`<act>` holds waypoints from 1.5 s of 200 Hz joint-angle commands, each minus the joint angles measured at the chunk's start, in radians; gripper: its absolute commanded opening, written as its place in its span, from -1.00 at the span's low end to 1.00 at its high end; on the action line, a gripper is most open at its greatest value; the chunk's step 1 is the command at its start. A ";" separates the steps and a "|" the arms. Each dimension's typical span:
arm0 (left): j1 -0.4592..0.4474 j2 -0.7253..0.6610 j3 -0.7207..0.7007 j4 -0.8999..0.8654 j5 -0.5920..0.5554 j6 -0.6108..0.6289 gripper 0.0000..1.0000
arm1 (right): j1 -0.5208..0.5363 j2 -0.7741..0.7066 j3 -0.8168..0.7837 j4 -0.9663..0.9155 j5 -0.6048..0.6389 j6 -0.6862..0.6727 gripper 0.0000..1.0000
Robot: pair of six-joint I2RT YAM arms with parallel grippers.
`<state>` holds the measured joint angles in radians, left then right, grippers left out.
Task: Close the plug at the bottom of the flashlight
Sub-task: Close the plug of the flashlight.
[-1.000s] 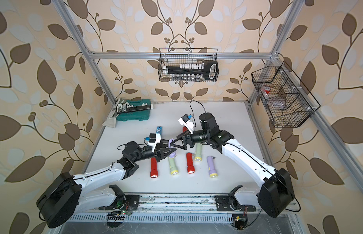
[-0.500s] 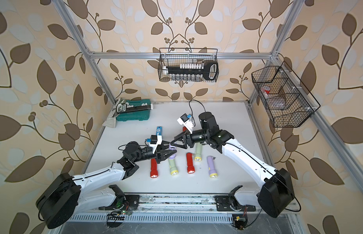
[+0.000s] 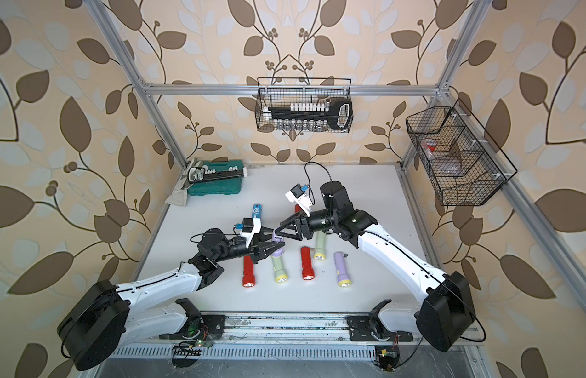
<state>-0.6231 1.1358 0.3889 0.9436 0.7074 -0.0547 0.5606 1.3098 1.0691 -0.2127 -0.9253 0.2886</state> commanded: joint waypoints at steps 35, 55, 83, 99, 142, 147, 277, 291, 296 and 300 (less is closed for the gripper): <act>-0.008 -0.021 0.013 0.048 0.015 0.005 -1.00 | 0.004 -0.013 -0.032 0.028 -0.018 -0.020 -0.08; -0.008 -0.020 0.015 0.057 0.021 0.000 -1.00 | 0.003 -0.009 -0.034 0.027 -0.018 -0.025 -0.14; -0.007 -0.042 0.026 0.083 0.050 -0.027 -1.00 | 0.004 -0.005 -0.038 0.024 -0.020 -0.037 -0.25; -0.008 -0.076 0.034 0.073 0.056 -0.020 -1.00 | 0.003 0.001 -0.047 0.026 -0.020 -0.042 -0.40; -0.009 -0.171 0.053 0.016 0.040 0.014 -1.00 | 0.003 0.026 -0.098 0.093 -0.038 0.001 -0.56; -0.008 -0.176 0.055 0.013 0.038 0.016 -1.00 | 0.004 0.028 -0.101 0.096 -0.038 0.001 -0.57; -0.012 -0.118 0.076 -0.131 0.003 0.060 -1.00 | -0.048 -0.004 -0.053 0.003 -0.006 -0.066 -0.90; -0.015 -0.083 0.086 -0.163 -0.010 0.068 -1.00 | -0.074 -0.029 -0.036 -0.028 0.011 -0.083 -0.89; -0.015 -0.069 0.093 -0.181 -0.016 0.071 -1.00 | -0.082 -0.038 -0.033 -0.035 0.022 -0.087 -0.89; -0.015 -0.059 0.099 -0.196 -0.021 0.074 -1.00 | -0.090 -0.045 -0.030 -0.039 0.031 -0.089 -0.89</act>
<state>-0.6231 1.0496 0.4049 0.7002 0.7036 -0.0257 0.5140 1.3045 1.0016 -0.1421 -0.9710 0.2455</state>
